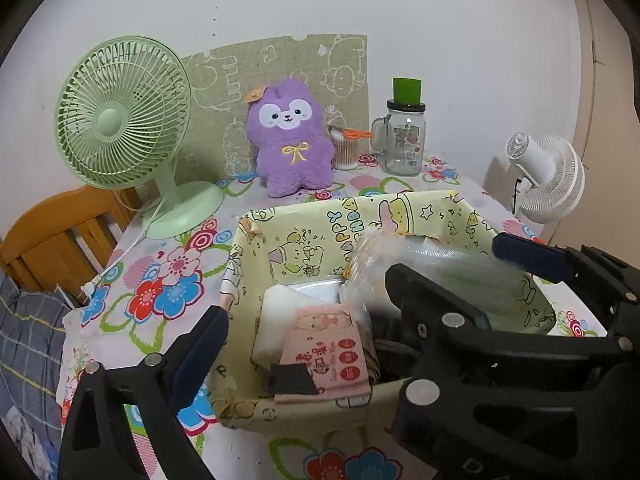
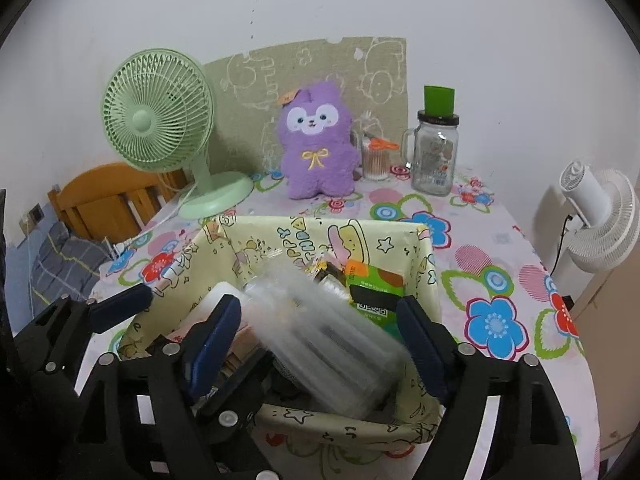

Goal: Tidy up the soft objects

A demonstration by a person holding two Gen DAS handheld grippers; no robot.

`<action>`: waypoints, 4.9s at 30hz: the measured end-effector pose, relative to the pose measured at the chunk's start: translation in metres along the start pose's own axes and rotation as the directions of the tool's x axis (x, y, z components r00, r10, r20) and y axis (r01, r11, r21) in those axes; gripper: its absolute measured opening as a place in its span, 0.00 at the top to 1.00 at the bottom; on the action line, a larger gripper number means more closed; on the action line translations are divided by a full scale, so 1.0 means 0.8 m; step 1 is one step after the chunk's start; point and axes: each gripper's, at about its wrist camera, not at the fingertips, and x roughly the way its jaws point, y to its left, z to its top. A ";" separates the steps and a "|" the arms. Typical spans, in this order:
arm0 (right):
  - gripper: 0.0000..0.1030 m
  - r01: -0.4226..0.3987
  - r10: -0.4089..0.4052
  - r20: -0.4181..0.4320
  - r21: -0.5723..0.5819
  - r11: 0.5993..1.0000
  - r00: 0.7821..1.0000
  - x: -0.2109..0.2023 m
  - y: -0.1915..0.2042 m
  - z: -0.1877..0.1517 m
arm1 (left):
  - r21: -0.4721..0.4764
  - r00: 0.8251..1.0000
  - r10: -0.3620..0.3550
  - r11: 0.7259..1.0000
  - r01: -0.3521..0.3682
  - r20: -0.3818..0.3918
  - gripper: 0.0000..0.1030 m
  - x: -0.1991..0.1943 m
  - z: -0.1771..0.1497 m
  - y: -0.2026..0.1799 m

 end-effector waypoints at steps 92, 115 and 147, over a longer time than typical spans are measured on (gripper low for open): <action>0.02 0.186 -0.189 0.189 0.034 0.982 0.964 -0.218 -0.021 -0.079 | -0.154 0.982 0.072 0.987 -0.046 0.174 0.00 -0.204 -0.081 0.019; 0.02 0.163 -0.169 0.198 0.049 0.985 0.965 -0.229 -0.019 -0.083 | -0.161 0.982 0.069 0.986 -0.040 0.178 0.00 -0.208 -0.081 0.013; 0.01 0.142 -0.149 0.220 0.048 0.989 0.964 -0.238 -0.017 -0.085 | -0.163 0.980 0.067 0.986 -0.036 0.186 0.00 -0.216 -0.079 0.012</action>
